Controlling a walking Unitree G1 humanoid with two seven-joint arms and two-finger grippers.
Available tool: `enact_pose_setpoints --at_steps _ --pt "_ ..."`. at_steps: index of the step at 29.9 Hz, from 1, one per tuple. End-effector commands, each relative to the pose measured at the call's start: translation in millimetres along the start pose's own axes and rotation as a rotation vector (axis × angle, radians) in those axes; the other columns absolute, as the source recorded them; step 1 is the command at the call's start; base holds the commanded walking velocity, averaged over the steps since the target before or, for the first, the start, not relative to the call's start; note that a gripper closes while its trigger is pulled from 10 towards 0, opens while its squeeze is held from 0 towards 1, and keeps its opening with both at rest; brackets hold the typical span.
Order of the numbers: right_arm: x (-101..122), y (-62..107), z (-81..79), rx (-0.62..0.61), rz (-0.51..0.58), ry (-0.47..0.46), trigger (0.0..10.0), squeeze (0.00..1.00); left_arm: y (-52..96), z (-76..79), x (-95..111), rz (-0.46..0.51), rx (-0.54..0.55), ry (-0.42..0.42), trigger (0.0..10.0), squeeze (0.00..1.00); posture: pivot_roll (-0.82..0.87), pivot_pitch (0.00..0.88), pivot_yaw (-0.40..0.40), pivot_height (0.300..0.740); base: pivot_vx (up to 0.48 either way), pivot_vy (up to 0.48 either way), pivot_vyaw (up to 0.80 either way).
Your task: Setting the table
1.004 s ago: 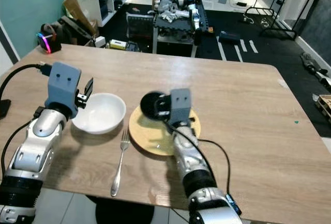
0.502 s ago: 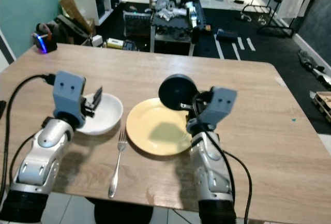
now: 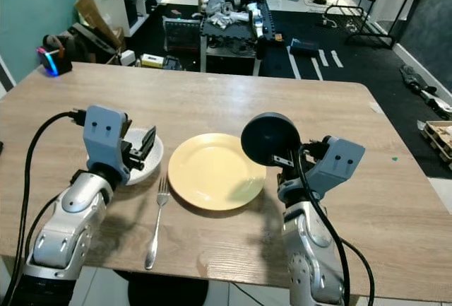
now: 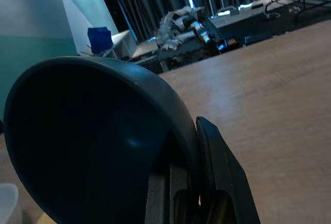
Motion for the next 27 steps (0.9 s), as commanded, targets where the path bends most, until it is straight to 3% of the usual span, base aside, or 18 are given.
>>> enact_pose_setpoints --at_steps 1,13,27 --pt "-1.2 2.4 -2.0 0.001 -0.012 0.0 10.0 0.0 3.1 -3.2 -7.8 -0.032 0.018 -0.009 10.0 0.0 -0.1 0.0 0.082 0.74 0.0 0.0 0.0" --pt "-8.0 2.7 -1.4 -0.01 -0.046 -0.005 10.0 0.0 1.5 -4.5 -5.7 -0.026 0.025 -0.021 10.0 0.0 -0.09 0.0 0.083 0.74 0.0 0.0 0.0" --pt "-12.3 2.0 1.8 -0.034 -0.067 -0.038 10.0 0.0 -1.9 -5.5 -3.0 -0.02 0.023 -0.028 10.0 0.0 -0.09 0.0 0.086 0.74 0.0 0.0 -0.76"
Point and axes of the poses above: a point about 5 cm out from each wrist's last joint towards the gripper, its own y axis pointing back from the gripper into the wrist, its own x axis along the axis of the wrist's last joint, z = x × y, the point moved 5 cm from there along -y, pointing out of the wrist towards the gripper, and after that the axes turned 11 degrees about y, right-handed, at the moved point
